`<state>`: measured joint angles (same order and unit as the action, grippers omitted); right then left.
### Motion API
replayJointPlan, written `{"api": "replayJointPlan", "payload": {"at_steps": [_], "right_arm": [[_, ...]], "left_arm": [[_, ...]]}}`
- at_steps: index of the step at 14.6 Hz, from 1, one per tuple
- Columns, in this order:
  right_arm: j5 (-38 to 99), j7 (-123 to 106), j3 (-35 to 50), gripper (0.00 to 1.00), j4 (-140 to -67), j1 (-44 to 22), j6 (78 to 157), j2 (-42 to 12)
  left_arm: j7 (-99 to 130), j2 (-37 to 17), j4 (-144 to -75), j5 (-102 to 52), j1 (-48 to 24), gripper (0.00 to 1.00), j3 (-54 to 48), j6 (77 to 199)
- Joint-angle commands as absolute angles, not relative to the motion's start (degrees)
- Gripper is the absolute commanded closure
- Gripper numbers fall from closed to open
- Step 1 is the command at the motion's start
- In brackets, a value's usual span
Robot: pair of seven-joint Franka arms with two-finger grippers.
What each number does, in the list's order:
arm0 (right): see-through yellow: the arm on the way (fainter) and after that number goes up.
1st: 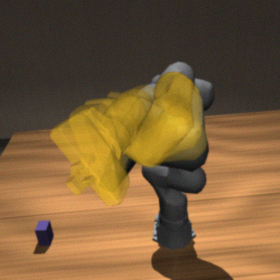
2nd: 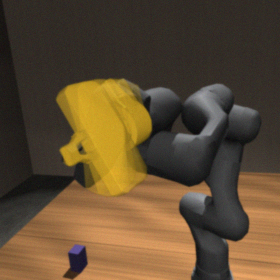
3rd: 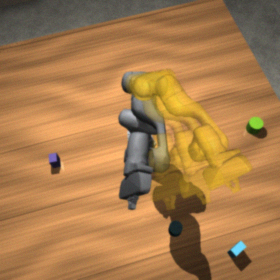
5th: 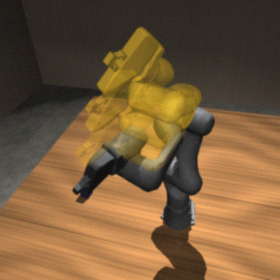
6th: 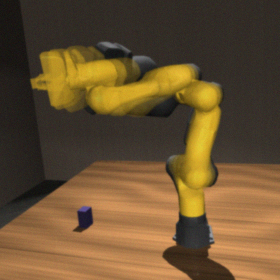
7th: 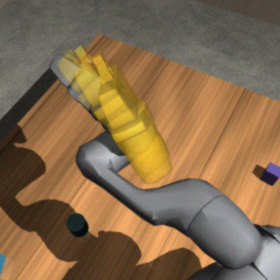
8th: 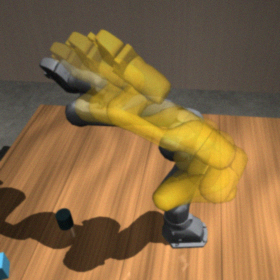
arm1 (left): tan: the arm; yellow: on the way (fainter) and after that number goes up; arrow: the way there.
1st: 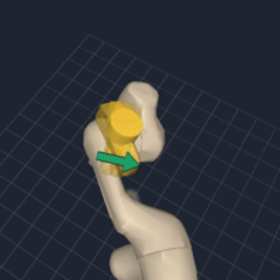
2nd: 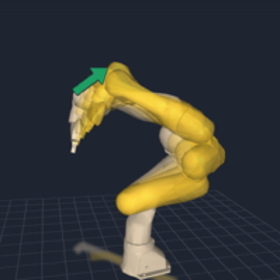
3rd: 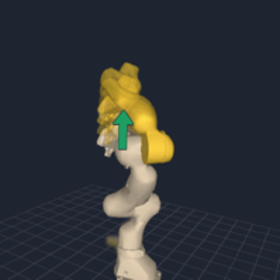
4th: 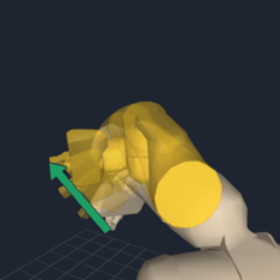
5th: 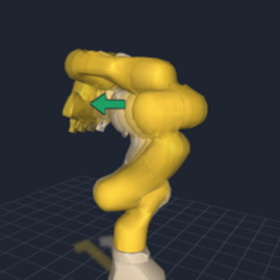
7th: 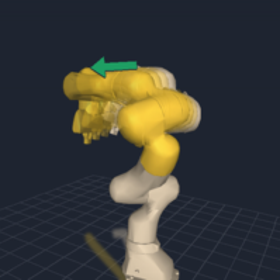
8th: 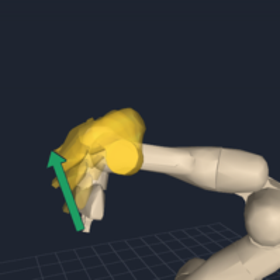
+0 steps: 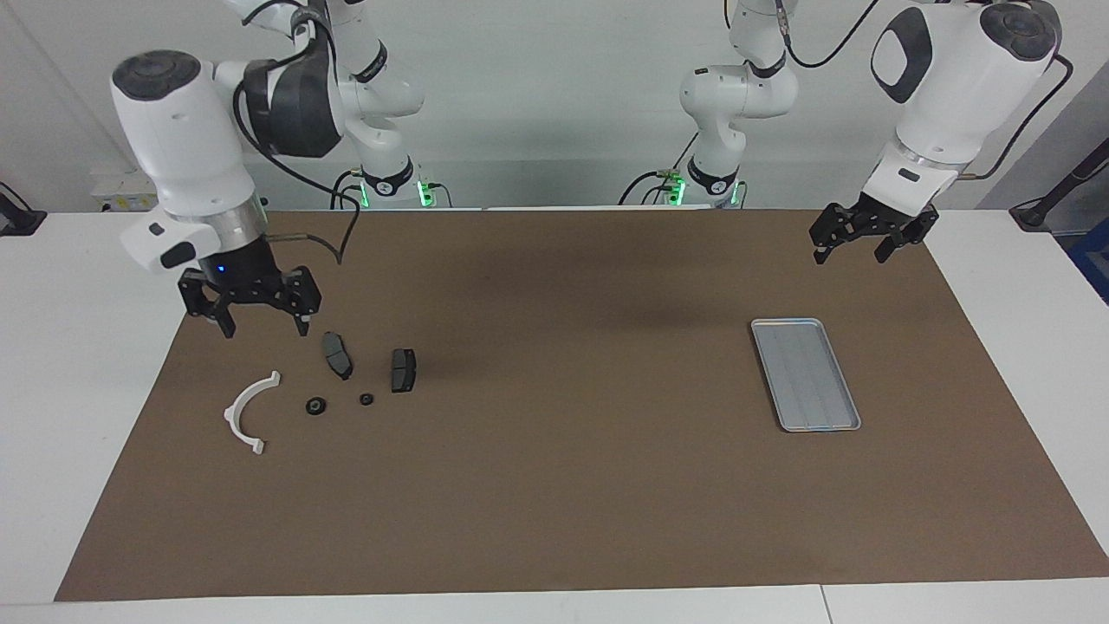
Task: Place bearing gear from tray to pile
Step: 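Lower the gear beside the first gear and open the right gripper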
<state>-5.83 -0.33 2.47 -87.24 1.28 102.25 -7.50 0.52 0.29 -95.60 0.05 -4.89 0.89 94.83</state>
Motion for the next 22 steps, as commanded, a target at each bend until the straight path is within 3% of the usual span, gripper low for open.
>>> {"api": "replayJointPlan", "payload": {"at_steps": [1, 3, 6, 13, 19, 22], "right_arm": [[-6.42, 1.23, 3.25, 0.00, -86.48, 2.98, 94.86, -5.02], [-5.71, 0.53, 3.43, 0.00, -86.49, 4.13, 87.40, -4.48], [-2.48, 1.22, 3.52, 0.00, -86.84, 3.95, 84.20, -3.78], [2.55, 3.16, 3.25, 0.00, -87.97, 4.75, 87.88, -3.61], [2.02, 2.46, 3.25, 0.00, -96.66, 4.93, 97.63, -0.27], [1.93, 2.46, 3.25, 0.00, -97.03, 4.92, 96.25, 0.09]], "left_arm": [[0.62, 1.32, -96.42, 0.35, -4.39, 0.00, 0.44, 94.83], [0.62, 1.32, -96.42, 0.35, -4.39, 0.00, 0.44, 94.92], [0.62, 1.32, -96.42, 0.35, -4.39, 0.00, 0.44, 94.83], [0.62, 1.32, -96.42, 0.35, -4.39, 0.00, 0.44, 94.83], [0.62, 1.32, -96.42, 0.35, -4.39, 0.00, 0.44, 94.83], [0.62, 1.32, -96.42, 0.35, -4.39, 0.00, 0.44, 94.83]]}}
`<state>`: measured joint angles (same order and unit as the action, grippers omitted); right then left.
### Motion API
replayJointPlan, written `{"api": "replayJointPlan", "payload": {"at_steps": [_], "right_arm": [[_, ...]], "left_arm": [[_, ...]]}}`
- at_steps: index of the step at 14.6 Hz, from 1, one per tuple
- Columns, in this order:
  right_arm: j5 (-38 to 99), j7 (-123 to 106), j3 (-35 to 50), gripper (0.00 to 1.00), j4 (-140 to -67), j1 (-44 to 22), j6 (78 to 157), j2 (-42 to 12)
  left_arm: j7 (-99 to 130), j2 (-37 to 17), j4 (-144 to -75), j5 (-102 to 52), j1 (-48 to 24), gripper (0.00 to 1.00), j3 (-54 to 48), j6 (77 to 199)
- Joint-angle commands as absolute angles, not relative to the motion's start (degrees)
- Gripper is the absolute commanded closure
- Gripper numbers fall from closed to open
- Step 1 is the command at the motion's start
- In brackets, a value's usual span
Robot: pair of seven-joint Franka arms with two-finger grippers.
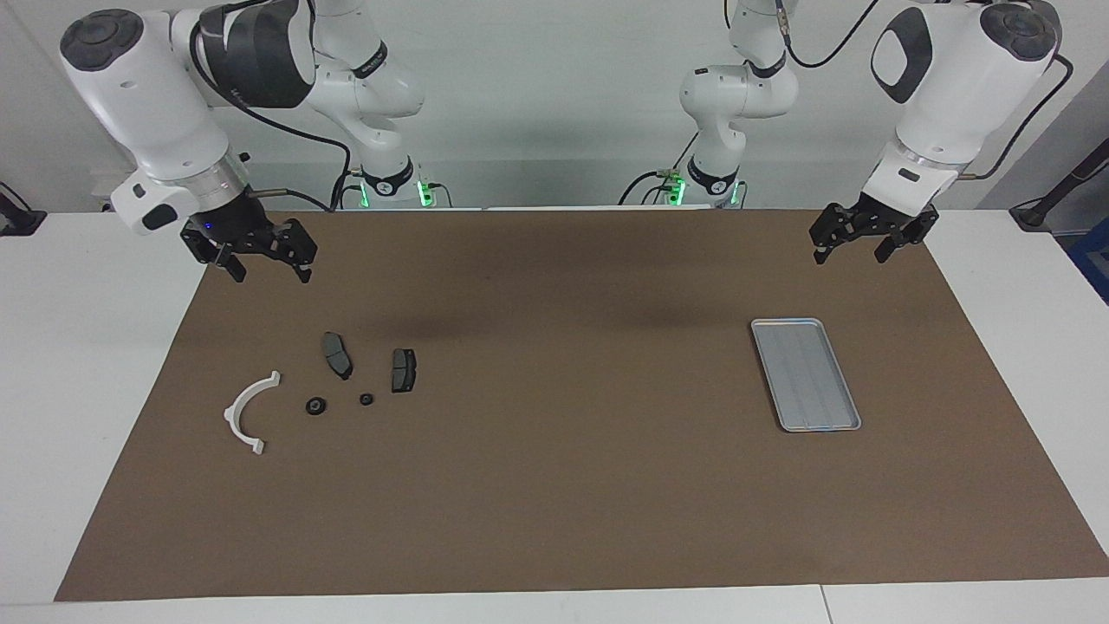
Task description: Place bearing gear from tray to pile
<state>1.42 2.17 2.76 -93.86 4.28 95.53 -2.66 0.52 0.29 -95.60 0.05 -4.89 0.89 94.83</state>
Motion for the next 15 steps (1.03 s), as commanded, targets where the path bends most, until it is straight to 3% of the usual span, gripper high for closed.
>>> {"api": "replayJointPlan", "payload": {"at_steps": [1, 15], "right_arm": [[1.93, 2.29, 3.25, 0.00, -97.03, 5.27, 95.81, 0.09], [2.54, 1.85, 3.95, 0.00, -95.89, 4.22, 95.89, 0.00]], "left_arm": [[0.62, 1.32, -96.42, 0.35, -4.39, 0.00, 0.44, 94.83], [0.62, 1.32, -96.42, 0.35, -4.39, 0.00, 0.44, 94.83]]}}
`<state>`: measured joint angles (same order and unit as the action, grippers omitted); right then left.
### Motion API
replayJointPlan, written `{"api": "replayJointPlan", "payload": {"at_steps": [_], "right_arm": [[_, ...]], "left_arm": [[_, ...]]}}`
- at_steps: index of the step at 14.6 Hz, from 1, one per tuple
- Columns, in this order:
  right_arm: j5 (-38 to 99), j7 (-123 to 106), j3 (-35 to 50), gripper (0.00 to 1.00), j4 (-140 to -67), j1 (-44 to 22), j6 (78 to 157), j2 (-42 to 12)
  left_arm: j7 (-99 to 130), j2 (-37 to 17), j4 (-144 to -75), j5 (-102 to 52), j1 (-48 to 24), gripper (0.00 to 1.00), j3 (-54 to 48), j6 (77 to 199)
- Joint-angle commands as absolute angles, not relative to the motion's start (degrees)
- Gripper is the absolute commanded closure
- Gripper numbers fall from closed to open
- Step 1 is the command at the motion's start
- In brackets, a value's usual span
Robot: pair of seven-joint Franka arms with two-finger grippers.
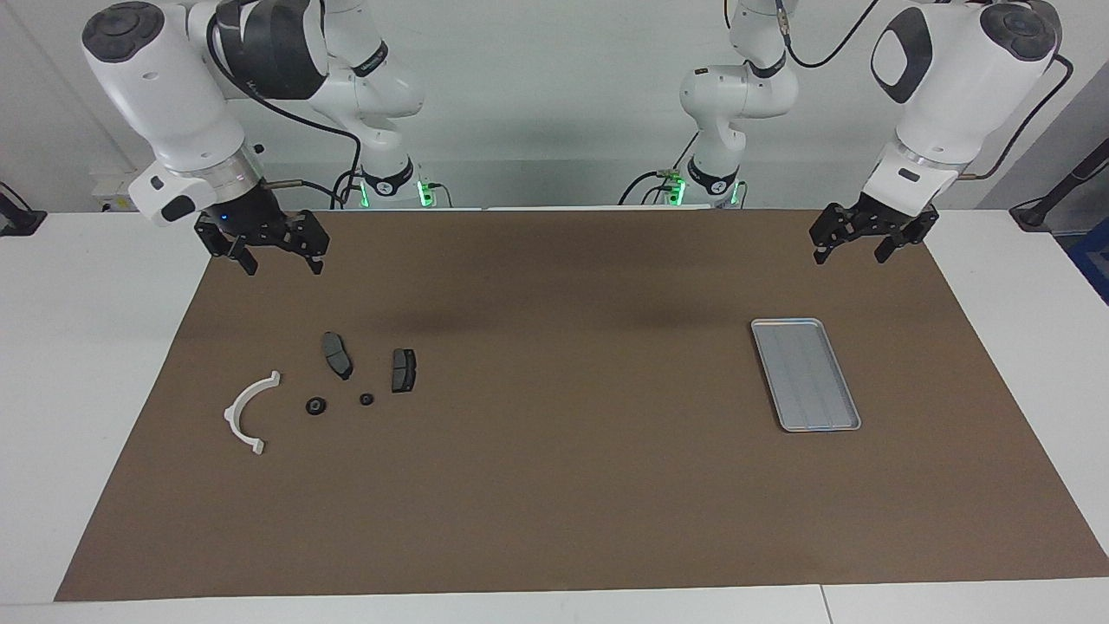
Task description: Place bearing gear from tray to pile
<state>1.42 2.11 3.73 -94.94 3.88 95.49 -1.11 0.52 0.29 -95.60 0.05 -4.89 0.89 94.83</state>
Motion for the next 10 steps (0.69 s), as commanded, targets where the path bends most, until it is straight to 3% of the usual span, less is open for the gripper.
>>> {"api": "replayJointPlan", "payload": {"at_steps": [1, 10], "right_arm": [[3.07, 1.85, 3.96, 0.00, -95.98, 4.31, 96.15, 0.00], [2.90, 2.02, 3.52, 0.00, -96.15, 5.10, 94.92, 0.09]], "left_arm": [[0.62, 1.32, -96.42, 0.35, -4.39, 0.00, 0.44, 94.83], [0.62, 1.32, -96.42, 0.35, -4.39, 0.00, 0.44, 94.83]]}}
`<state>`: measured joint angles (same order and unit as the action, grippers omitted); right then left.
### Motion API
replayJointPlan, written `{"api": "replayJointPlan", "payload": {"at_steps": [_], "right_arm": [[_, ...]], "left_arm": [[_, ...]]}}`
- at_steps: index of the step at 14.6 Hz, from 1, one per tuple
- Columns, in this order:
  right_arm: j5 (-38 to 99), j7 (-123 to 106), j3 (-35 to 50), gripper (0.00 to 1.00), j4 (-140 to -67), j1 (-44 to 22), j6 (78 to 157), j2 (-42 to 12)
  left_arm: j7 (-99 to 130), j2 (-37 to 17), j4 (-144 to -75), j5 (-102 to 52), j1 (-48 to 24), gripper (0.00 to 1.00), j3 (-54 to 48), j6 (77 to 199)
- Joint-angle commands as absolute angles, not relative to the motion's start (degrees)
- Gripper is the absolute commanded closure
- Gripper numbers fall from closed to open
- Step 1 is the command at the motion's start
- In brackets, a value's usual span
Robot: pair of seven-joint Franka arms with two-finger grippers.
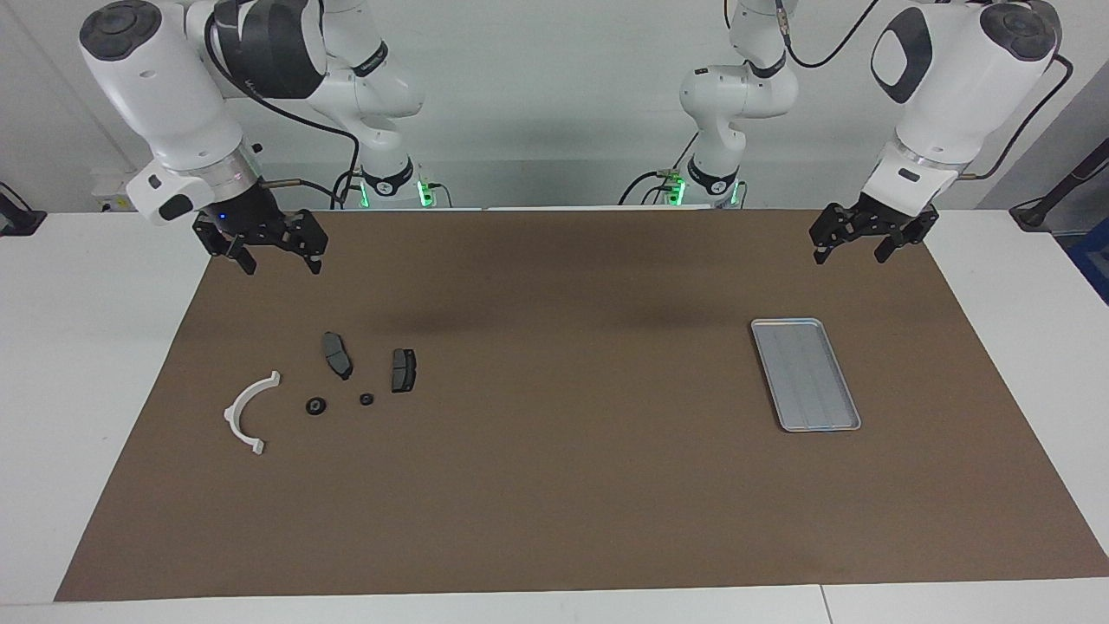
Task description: Place bearing gear from tray to pile
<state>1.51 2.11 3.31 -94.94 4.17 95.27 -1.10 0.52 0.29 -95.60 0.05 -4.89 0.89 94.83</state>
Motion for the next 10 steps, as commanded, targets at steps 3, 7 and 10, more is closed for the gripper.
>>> {"api": "replayJointPlan", "payload": {"at_steps": [3, 7, 10], "right_arm": [[2.11, 3.07, 3.34, 0.00, -96.24, 5.10, 94.13, 0.35], [1.67, 3.60, 3.34, 0.00, -96.33, 5.98, 93.52, 0.44], [-0.35, 3.52, 3.43, 0.00, -96.33, 5.89, 93.43, 0.44]], "left_arm": [[0.62, 1.32, -96.42, 0.35, -4.39, 0.00, 0.53, 94.92], [0.62, 1.32, -96.42, 0.35, -4.39, 0.00, 0.44, 94.83], [0.62, 1.32, -96.50, 0.35, -4.39, 0.00, 0.53, 94.83]]}}
